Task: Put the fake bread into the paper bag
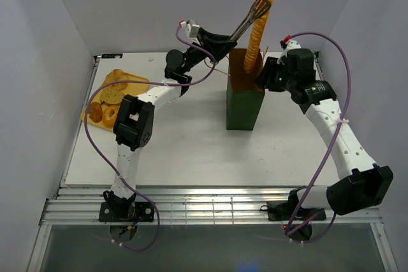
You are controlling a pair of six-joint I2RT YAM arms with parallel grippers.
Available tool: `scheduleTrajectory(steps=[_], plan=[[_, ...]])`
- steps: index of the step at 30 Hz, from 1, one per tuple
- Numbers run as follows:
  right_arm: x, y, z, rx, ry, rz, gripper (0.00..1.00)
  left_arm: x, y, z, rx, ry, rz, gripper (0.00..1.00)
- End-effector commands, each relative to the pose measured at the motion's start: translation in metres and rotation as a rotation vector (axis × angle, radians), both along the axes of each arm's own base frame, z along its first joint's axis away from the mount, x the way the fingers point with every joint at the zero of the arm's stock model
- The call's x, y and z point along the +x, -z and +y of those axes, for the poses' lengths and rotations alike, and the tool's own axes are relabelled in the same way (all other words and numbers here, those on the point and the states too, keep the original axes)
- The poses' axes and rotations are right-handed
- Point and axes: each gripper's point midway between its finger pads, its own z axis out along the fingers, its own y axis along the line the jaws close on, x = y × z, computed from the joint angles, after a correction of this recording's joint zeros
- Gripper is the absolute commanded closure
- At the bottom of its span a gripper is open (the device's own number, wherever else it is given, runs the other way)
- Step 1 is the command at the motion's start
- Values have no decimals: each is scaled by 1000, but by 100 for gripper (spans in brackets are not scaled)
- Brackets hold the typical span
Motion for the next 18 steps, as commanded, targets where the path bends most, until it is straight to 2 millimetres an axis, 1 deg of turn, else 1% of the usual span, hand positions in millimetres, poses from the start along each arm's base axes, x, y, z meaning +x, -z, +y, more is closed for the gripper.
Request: scheduleTrajectory(steps=[1,3,4,6,7,9,13,18], plan=[[10,-8,3,9,-14,-45,50,-10,-36,6,-52,-4,-71,59],[9,-7,4,11,-16,-44,50,-9,-35,5,-49,-3,-68,55],[10,-7,3,10,-14,-45,50,-6,-32,3,-42,-3,-59,50],[10,-7,3,10,-14,-45,50,-5,-34,2,-44,1,-62,44],[10,-7,3,10,-16,-44,50,-4,-31,1,-38,6,-59,39],[10,-8,4,11,-17,-46,50,-3,-32,0,-35,7,-57,35],[11,-7,3,10,-14,-45,49,0,-31,-1,-29,2,-47,33],[10,-5,3,5,-16,-41,49,0,-32,-1,-27,2,-43,35]])
